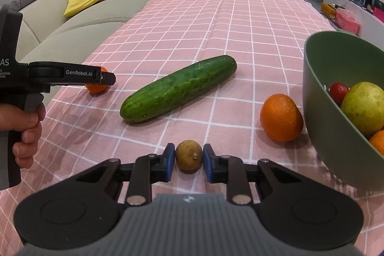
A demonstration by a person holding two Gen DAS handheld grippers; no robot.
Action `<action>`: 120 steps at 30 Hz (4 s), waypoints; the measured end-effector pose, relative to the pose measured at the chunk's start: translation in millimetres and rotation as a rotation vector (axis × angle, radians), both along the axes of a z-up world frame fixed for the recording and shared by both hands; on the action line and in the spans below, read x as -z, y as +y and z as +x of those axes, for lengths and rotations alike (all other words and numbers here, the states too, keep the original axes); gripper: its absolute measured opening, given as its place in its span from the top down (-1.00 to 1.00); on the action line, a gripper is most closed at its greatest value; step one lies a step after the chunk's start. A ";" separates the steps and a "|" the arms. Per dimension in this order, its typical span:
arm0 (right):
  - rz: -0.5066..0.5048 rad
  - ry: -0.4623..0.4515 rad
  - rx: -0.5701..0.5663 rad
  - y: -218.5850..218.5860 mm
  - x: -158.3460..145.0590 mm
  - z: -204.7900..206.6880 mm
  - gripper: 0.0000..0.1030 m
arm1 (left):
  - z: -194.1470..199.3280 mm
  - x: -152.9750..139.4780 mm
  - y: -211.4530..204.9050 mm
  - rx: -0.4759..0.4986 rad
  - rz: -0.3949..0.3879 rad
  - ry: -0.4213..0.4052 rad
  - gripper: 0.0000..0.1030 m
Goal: Organize fruits
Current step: 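Grasp the longan with the right tool while the left tool grasps the orange, then carry the longan and orange over the colander with both tools, then open both tools to drop the longan and orange into the colander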
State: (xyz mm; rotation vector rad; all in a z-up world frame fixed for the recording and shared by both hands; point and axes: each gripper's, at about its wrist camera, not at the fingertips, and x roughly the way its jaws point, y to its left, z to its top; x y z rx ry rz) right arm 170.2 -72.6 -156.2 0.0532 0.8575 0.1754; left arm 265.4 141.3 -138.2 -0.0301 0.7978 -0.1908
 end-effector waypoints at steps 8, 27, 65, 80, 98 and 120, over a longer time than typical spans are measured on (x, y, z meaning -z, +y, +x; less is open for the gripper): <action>-0.008 0.007 -0.004 -1.4 -2.5 -1.9 0.59 | -4.0 -5.8 5.2 0.019 -0.017 0.016 0.04; -0.013 -0.009 -0.023 -2.4 -46.4 -20.9 0.59 | -46.9 -66.8 10.2 0.032 -0.010 -0.049 0.05; -0.022 -0.105 -0.102 -215.6 -232.4 -118.8 0.59 | -142.6 -136.2 -263.5 0.678 0.265 -0.164 0.04; -0.016 0.080 -0.278 -197.4 -126.1 38.3 0.59 | -41.6 -43.7 -312.3 0.916 0.609 -0.187 0.04; -0.055 0.344 -0.398 -166.4 -48.0 53.7 0.56 | -4.8 3.2 -334.5 1.412 0.781 -0.089 0.04; -0.122 0.263 -0.341 -179.0 -106.5 33.7 0.34 | -11.4 -97.3 -302.4 1.208 0.569 -0.109 -0.36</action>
